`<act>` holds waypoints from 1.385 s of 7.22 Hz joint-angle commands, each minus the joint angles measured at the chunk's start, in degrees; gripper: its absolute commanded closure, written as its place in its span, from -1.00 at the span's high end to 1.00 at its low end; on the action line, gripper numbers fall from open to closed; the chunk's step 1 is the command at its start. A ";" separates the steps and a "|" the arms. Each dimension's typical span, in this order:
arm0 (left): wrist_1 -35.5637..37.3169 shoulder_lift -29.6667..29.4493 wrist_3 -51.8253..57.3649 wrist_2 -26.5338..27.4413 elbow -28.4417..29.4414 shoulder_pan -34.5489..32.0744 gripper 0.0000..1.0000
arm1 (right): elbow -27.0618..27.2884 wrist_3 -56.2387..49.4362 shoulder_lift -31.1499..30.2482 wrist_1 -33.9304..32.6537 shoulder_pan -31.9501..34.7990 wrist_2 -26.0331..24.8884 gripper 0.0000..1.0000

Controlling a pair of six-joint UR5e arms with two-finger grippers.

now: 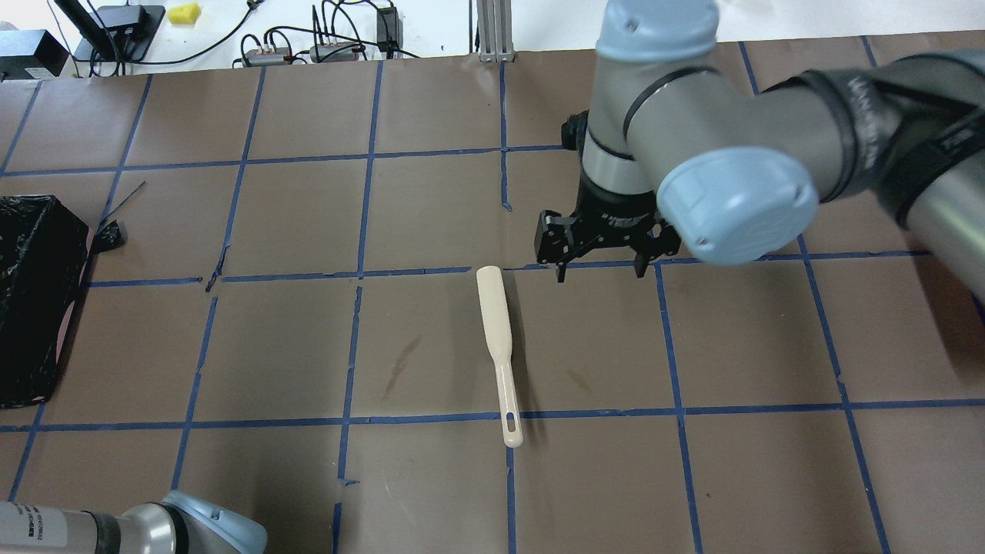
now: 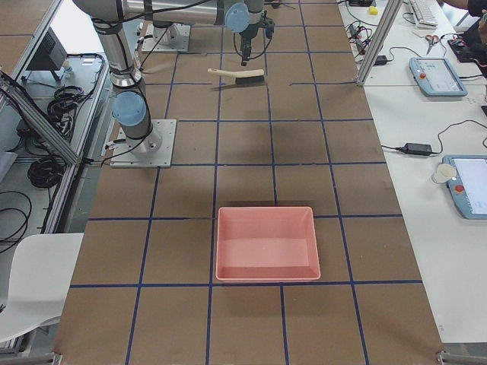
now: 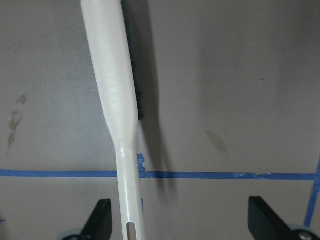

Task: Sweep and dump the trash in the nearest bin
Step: 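Tip the dustpan over the bin with the left gripper while the right gripper withdraws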

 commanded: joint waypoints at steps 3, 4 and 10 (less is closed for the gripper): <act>3.25 0.83 -1.51 10.89 -0.50 -4.75 -0.91 | -9.18 -15.70 -4.31 11.64 -12.13 -4.50 0.99; 3.61 1.18 -1.59 13.70 -0.49 -5.89 -0.91 | -8.73 -14.55 -6.85 11.83 -12.14 -2.14 0.99; 5.36 3.30 1.92 20.48 -1.28 -9.51 -0.89 | -7.15 -14.80 -13.81 10.43 -14.59 -1.76 1.00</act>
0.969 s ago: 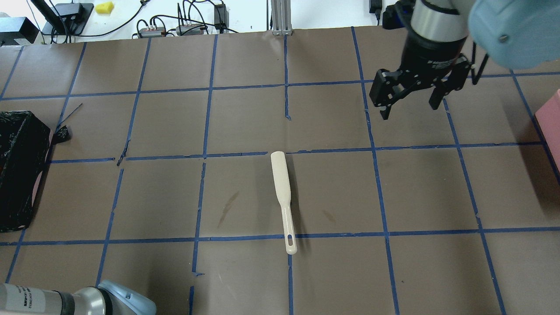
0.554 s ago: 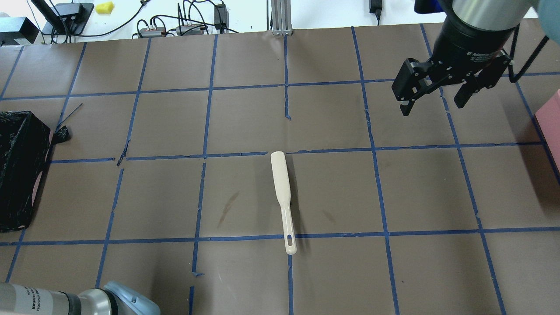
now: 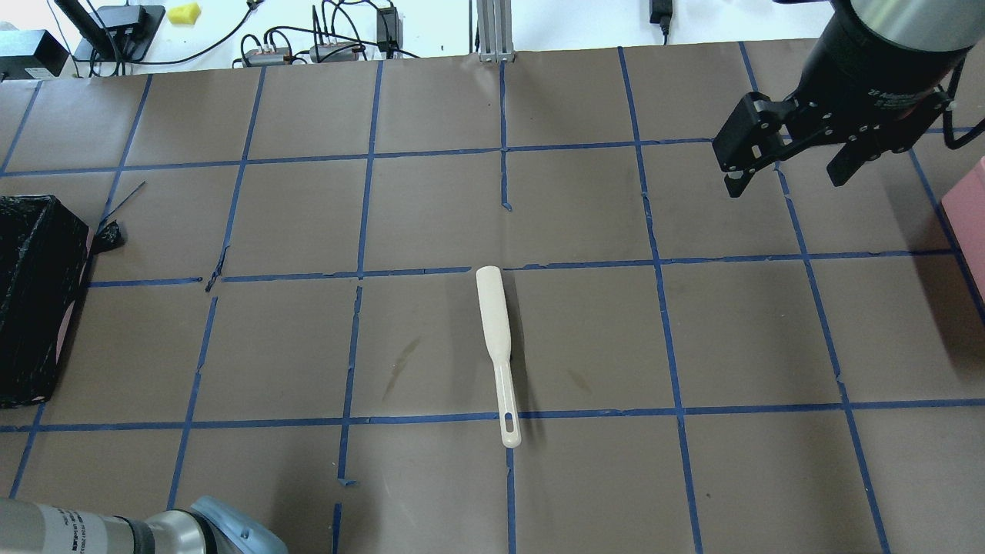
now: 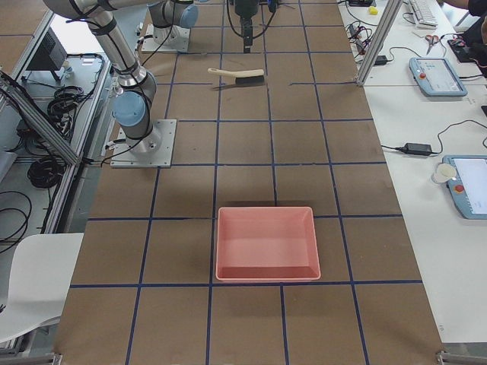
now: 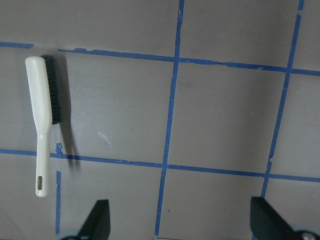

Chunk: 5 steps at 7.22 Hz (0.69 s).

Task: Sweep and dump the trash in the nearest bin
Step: 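Tip the dustpan over the bin with the left gripper while the right gripper withdraws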

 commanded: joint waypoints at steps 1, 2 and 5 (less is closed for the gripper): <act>1.87 -0.48 1.14 4.10 0.02 -0.86 -0.89 | 0.72 -0.82 -1.84 -0.04 -0.61 0.35 1.00; 1.88 -0.48 1.14 4.12 -0.07 -1.04 -0.89 | 0.90 -0.91 -1.58 -2.21 -1.13 0.18 1.00; 0.75 3.55 0.97 -1.20 0.72 -2.26 -0.89 | 0.99 -1.18 -6.47 -1.28 -1.31 -0.52 1.00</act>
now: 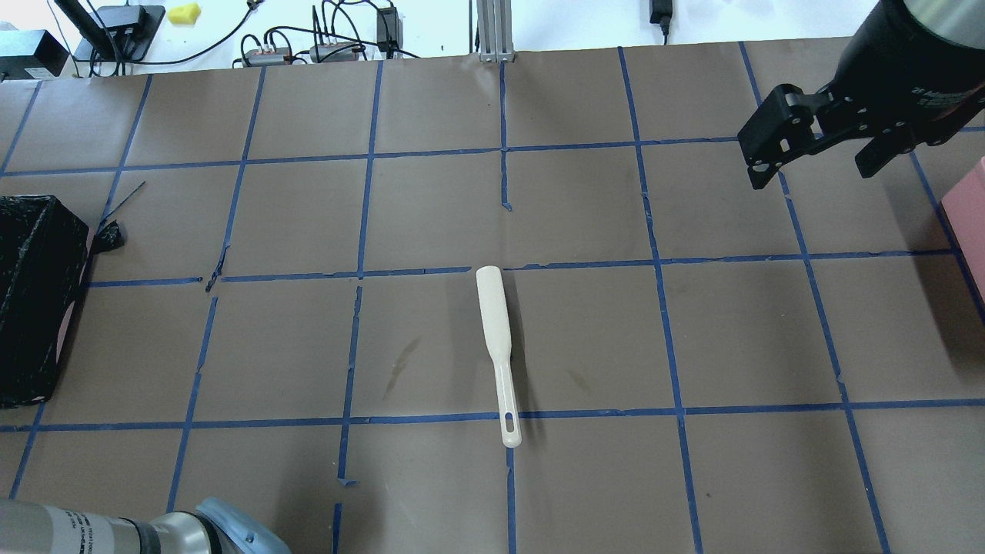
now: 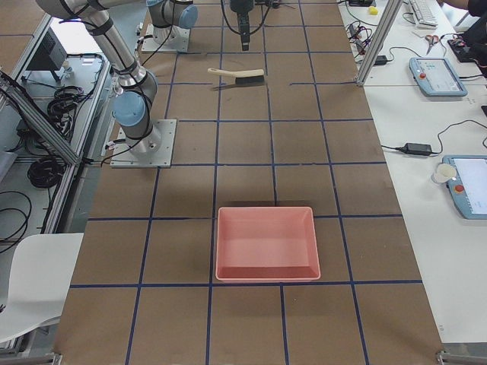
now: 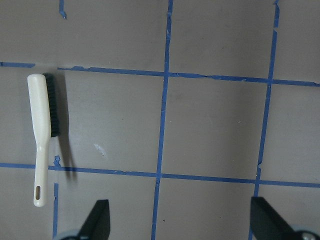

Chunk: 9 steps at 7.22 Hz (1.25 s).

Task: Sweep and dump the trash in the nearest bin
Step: 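Tip the dustpan over the bin with the left gripper while the right gripper withdraws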

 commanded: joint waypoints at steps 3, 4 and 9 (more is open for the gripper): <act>-9.10 7.29 -1.84 -15.13 -1.01 -1.21 -0.90 | 2.07 -0.11 -7.72 2.53 0.59 -0.32 1.00; -12.26 8.70 -5.15 -16.96 -1.80 -2.61 -0.92 | 3.04 0.07 -7.80 2.09 0.59 -0.76 1.00; -12.02 14.78 -26.32 -20.67 -12.17 -22.45 -0.92 | 1.92 0.77 -2.82 2.62 0.07 -4.26 1.00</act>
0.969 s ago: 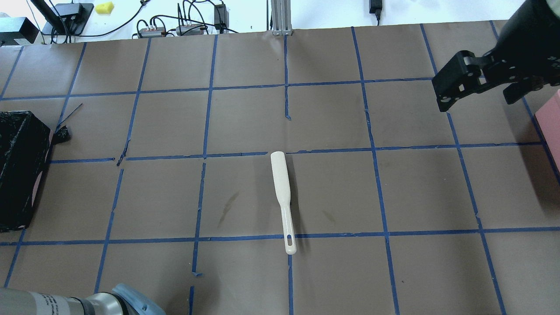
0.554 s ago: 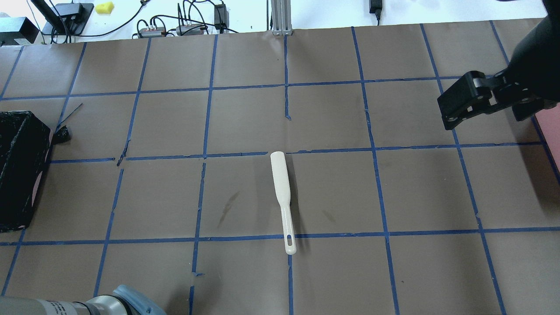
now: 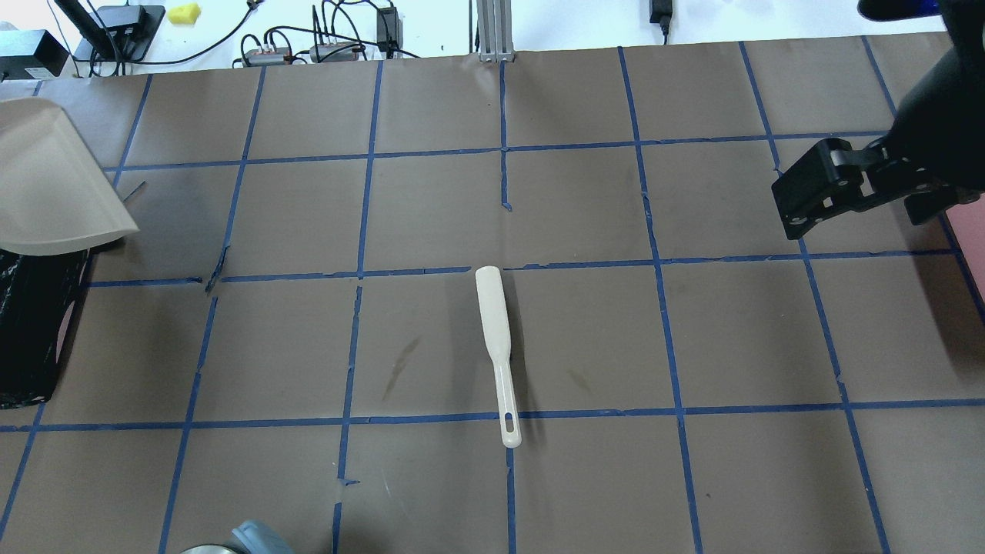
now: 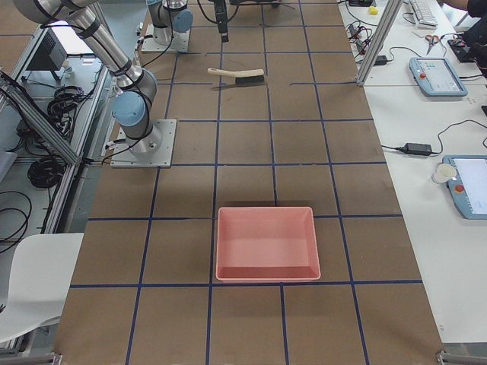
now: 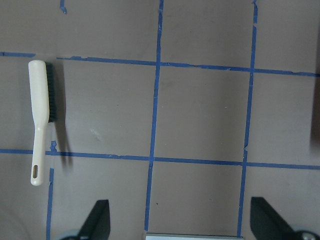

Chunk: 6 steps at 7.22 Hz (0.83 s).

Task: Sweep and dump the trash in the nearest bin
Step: 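Bring the empty dustpan back to the table center with the left gripper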

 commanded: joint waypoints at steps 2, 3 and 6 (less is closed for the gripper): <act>0.34 1.47 -12.42 0.39 -7.16 -14.94 -0.92 | -11.00 1.14 23.09 -4.38 -0.79 -2.28 1.00; 0.34 1.03 -19.94 0.48 -8.93 -19.78 -0.92 | -14.08 1.49 32.35 -6.90 -0.80 -1.85 1.00; 0.34 0.07 -40.69 0.48 -9.47 -32.80 -0.91 | -14.29 2.63 21.15 -2.91 -0.36 -1.94 1.00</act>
